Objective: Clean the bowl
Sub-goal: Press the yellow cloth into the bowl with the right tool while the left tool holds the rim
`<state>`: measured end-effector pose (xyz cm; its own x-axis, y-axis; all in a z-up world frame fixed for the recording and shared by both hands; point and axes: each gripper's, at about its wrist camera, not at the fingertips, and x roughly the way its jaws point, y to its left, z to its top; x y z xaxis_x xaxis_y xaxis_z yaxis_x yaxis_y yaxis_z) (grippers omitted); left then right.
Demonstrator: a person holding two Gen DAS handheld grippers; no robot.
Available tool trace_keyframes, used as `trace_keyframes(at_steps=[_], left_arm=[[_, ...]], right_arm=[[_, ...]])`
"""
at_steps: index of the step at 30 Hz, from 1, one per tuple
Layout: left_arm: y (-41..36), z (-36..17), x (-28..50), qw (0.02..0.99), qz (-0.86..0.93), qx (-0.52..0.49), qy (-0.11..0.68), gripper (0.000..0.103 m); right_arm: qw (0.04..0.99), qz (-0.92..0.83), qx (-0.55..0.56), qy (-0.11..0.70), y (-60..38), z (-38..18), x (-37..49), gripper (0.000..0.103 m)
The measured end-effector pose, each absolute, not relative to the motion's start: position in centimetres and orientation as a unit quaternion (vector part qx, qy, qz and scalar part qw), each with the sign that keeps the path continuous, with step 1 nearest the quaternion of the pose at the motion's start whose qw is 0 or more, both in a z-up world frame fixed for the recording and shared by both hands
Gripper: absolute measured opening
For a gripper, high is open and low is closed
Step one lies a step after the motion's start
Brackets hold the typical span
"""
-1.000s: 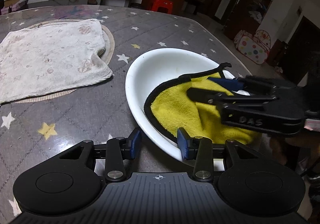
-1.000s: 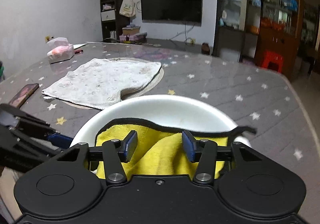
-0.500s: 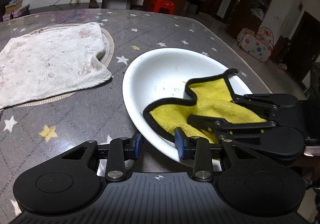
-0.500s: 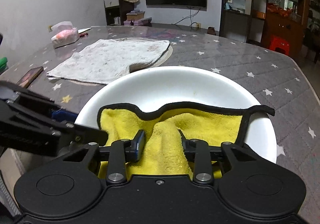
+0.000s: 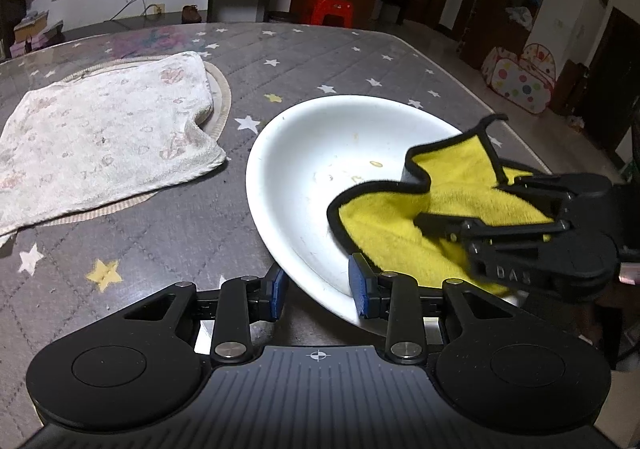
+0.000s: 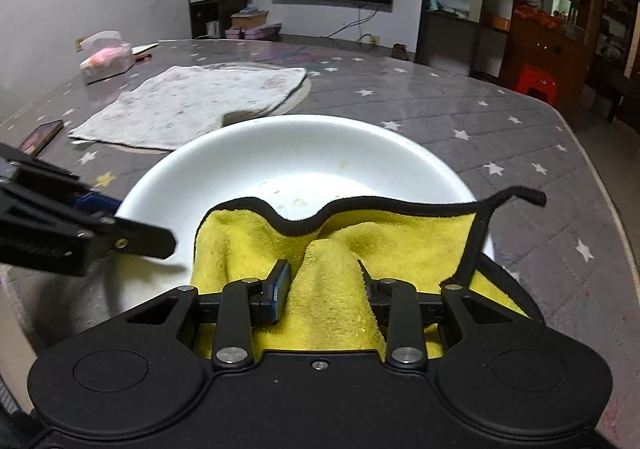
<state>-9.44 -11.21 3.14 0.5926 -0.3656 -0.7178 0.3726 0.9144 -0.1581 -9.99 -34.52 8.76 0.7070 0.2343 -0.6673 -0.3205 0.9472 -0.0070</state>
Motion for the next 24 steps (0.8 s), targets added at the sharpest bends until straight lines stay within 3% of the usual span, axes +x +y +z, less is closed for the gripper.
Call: trace_keyframes(at_steps=[13, 24], left_arm=[[-12.5, 2.9, -6.8, 0.901, -0.189, 0.06, 0.386, 0.033], [-13.2, 2.8, -2.1, 0.893, -0.205, 0.044, 0.398, 0.033]], right_arm=[[0.938, 0.128, -0.052, 0.317, -35.3, 7.4, -6.9, 0.034], [0.946, 0.105, -0.049, 0.302, -35.8, 7.6, -5.3, 0.034]])
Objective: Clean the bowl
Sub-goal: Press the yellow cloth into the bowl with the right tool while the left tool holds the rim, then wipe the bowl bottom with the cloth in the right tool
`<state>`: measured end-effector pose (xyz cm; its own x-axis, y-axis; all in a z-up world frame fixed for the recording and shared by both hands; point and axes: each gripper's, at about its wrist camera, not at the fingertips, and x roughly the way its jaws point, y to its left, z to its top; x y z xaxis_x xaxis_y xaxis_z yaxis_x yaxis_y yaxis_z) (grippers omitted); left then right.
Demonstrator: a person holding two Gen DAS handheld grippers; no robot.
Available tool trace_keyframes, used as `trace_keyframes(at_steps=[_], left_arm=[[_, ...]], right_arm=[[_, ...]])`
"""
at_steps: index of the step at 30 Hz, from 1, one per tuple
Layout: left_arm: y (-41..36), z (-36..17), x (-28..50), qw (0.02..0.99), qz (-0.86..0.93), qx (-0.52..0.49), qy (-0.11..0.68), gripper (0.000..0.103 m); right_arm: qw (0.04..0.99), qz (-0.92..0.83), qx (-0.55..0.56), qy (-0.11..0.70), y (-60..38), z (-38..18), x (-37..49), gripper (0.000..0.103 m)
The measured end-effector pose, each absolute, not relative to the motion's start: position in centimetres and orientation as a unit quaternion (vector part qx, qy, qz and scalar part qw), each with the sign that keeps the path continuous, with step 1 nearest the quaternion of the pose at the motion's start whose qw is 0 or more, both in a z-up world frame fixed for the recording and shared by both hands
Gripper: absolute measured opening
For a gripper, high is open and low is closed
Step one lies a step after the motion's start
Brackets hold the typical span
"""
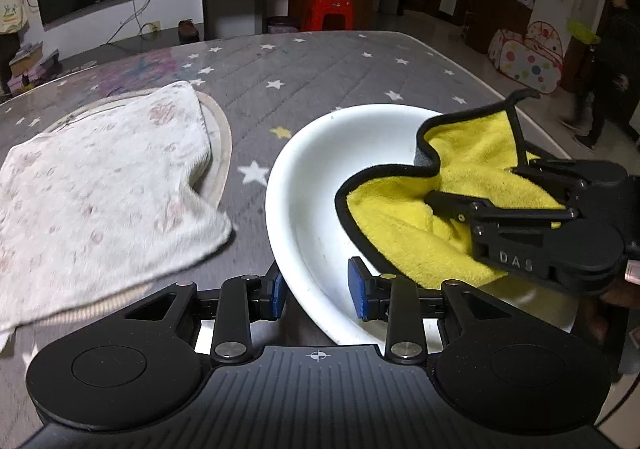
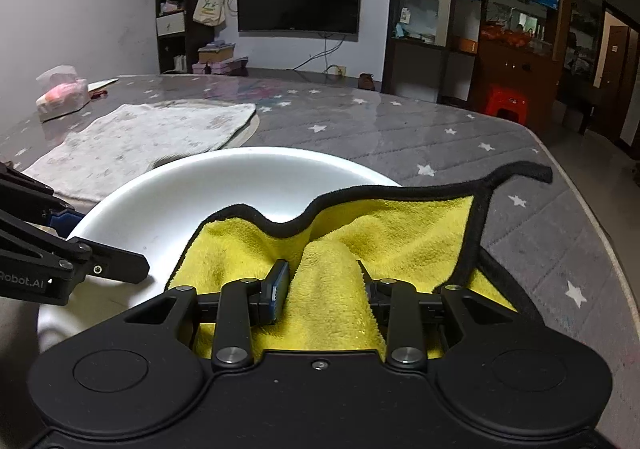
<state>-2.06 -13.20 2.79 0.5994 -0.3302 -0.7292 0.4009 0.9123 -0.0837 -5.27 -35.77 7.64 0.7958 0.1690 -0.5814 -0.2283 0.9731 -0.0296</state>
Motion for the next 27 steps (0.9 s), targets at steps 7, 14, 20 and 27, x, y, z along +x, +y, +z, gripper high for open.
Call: trace_keyframes(at_steps=[7, 14, 20, 27], left_arm=[[-14.7, 2.8, 1.6, 0.893, -0.2, 0.051, 0.4, 0.033], [-15.2, 2.5, 3.8, 0.893, -0.186, 0.046, 0.407, 0.033], [-15.3, 2.4, 3.8, 0.892, -0.181, 0.037, 0.413, 0.036], [-15.9, 2.4, 2.6, 0.892, -0.168, 0.034, 0.419, 0.038]], right_arm=[[0.946, 0.095, -0.044, 0.306, -36.1, 7.6, -3.7, 0.034], [0.946, 0.089, -0.04, 0.31, -36.4, 7.7, -2.1, 0.034], [0.945, 0.083, -0.037, 0.313, -36.8, 7.7, -0.8, 0.034], [0.944, 0.079, -0.035, 0.318, -37.1, 7.8, 0.3, 0.034]])
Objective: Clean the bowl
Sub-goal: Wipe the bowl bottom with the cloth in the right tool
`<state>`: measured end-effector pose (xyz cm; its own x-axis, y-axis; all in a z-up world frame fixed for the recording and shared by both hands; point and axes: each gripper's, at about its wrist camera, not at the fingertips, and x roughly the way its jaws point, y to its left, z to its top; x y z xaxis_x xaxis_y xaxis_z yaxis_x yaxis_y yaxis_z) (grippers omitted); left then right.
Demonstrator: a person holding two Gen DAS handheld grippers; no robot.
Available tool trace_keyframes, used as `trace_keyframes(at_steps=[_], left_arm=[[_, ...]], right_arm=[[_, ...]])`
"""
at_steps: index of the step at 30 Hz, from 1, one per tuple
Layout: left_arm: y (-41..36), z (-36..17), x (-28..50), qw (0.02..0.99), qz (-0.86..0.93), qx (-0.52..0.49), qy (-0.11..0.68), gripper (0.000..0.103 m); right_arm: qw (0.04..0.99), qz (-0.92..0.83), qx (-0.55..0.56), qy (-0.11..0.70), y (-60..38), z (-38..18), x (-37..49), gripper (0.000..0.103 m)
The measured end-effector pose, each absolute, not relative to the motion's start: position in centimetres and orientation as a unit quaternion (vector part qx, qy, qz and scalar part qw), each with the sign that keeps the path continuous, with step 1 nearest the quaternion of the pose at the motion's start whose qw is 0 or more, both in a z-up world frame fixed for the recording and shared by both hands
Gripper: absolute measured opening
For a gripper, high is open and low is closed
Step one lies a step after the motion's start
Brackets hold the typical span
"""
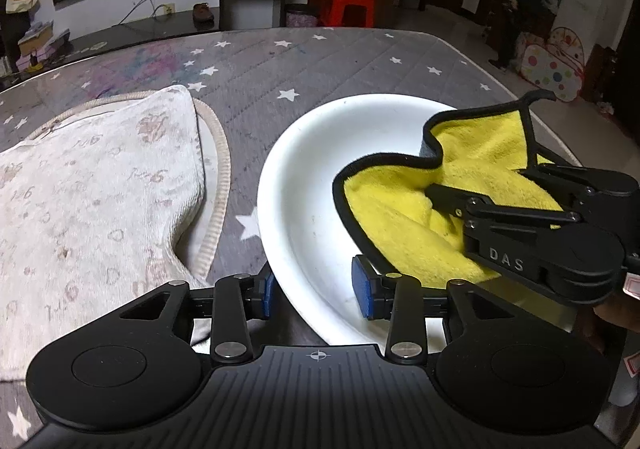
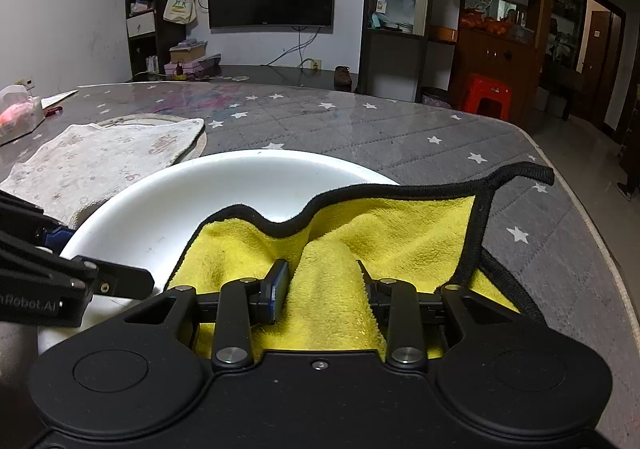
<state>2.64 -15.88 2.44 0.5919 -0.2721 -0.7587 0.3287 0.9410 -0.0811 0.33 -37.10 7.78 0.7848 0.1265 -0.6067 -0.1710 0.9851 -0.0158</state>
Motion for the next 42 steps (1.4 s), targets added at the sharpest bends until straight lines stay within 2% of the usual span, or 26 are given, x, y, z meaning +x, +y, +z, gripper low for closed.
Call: trace_keyframes(at_steps=[26, 42], left_arm=[[-16.1, 2.4, 0.3, 0.891, -0.167, 0.011, 0.422, 0.041], [-16.2, 2.3, 0.1, 0.892, -0.173, 0.015, 0.417, 0.046]], right_arm=[[0.925, 0.102, -0.056, 0.362, -37.3, 9.1, -4.9, 0.035], [0.93, 0.098, -0.062, 0.349, -37.5, 8.6, -0.5, 0.037]])
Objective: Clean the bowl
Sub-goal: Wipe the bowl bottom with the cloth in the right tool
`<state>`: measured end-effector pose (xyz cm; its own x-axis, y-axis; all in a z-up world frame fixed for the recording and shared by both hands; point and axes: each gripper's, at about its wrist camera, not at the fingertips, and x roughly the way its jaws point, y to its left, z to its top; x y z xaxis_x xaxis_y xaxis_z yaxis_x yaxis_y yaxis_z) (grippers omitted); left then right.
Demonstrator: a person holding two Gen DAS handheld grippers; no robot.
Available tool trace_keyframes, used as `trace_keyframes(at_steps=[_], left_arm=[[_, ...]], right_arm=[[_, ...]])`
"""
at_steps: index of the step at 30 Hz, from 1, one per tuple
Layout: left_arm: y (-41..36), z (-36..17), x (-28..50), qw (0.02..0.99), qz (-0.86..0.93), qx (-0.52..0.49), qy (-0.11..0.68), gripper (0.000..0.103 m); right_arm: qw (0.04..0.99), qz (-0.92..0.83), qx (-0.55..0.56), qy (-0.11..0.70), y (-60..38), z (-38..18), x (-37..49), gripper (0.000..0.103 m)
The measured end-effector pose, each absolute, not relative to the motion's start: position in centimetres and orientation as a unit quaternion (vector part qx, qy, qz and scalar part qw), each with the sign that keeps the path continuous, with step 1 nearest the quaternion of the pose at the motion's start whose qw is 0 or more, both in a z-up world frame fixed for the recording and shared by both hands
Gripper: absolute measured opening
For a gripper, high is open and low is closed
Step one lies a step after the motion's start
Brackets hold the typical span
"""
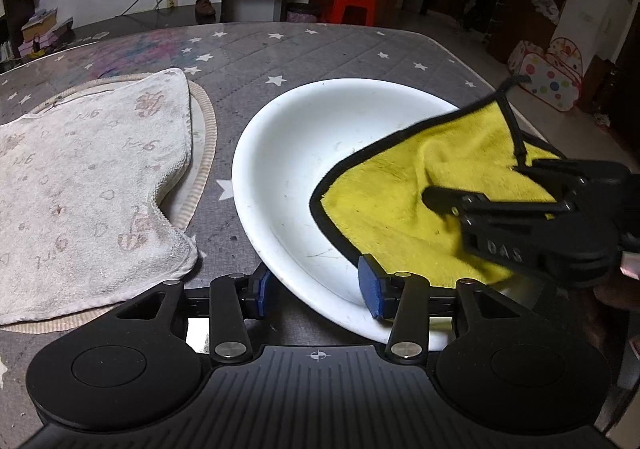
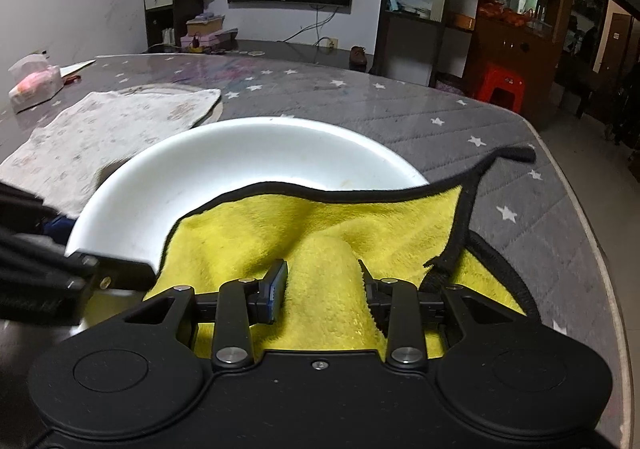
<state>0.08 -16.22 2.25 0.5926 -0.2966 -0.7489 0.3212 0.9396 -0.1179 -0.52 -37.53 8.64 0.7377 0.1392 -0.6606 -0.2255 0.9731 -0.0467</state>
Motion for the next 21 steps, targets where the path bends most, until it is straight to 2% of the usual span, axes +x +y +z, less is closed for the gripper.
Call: trace_keyframes(at_steps=[15, 21], left_arm=[[-16.8, 2.6, -0.8, 0.889, -0.167, 0.007, 0.426, 0.048], [-16.8, 2.6, -0.9, 0.888, -0.164, -0.001, 0.43, 0.047]], right_arm=[[0.923, 0.107, -0.075, 0.362, -37.0, 9.3, 1.3, 0.038], [0.919, 0.112, -0.082, 0.368, -36.9, 9.6, 1.4, 0.042]])
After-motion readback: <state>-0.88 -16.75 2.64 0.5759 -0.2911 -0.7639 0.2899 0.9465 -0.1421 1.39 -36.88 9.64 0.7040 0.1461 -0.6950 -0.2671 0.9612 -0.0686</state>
